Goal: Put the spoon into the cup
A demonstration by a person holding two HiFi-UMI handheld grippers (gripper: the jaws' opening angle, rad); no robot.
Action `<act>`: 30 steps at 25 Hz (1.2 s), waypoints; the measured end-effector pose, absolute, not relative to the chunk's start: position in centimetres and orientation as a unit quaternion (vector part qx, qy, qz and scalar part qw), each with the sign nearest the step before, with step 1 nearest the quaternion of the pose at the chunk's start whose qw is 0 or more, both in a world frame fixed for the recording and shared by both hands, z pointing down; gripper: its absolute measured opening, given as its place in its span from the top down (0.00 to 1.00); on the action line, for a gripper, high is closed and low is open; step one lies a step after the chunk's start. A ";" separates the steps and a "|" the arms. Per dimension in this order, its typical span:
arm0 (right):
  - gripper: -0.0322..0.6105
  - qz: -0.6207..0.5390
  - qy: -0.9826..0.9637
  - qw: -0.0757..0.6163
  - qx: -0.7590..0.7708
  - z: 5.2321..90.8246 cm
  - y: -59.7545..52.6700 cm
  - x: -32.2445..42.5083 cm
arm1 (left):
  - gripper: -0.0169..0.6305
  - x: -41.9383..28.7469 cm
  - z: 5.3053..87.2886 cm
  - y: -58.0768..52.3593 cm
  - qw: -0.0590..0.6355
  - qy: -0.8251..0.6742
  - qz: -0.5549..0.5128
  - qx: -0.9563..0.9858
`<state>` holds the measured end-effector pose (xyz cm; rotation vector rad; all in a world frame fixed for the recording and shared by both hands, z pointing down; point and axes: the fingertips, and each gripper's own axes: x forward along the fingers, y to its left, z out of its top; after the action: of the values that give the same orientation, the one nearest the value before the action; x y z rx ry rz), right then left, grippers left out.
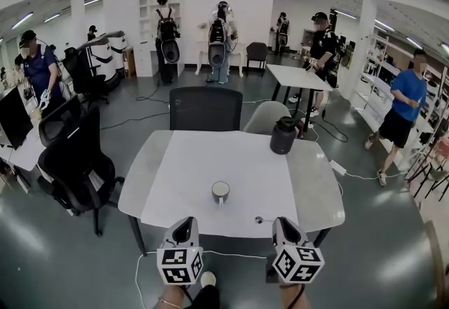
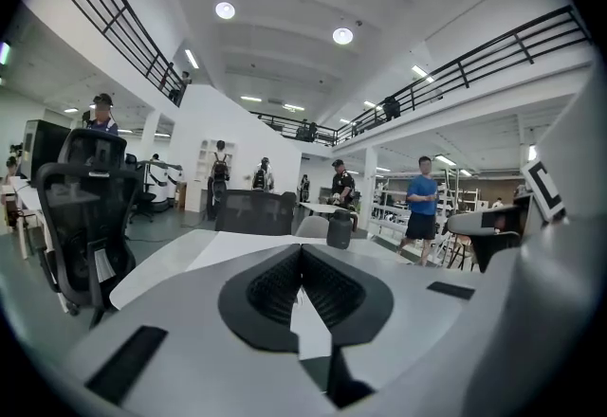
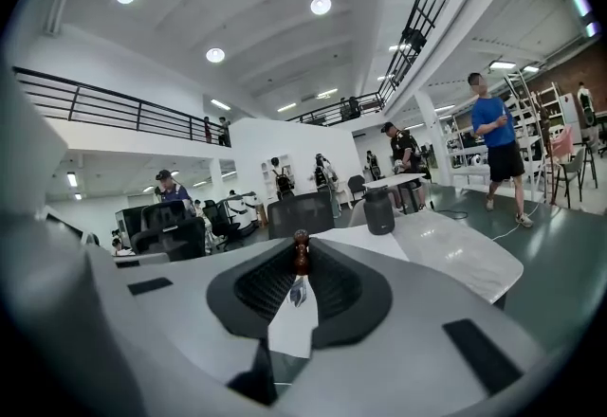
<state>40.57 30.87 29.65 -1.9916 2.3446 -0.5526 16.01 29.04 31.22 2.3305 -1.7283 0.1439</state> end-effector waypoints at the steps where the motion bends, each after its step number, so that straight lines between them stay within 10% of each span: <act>1: 0.85 -0.178 0.748 0.009 -0.639 29.8 30.5 40.7 | 0.95 16.0 31.3 28.6 0.119 -0.590 0.050 0.797; 30: 0.85 -0.171 0.738 0.012 -0.652 28.7 6.7 37.8 | 0.95 13.7 31.5 4.4 0.125 -0.566 0.048 0.813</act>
<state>37.82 6.67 28.66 -2.0336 2.3024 -0.5347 13.67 4.37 31.55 2.3700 -1.6503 0.1388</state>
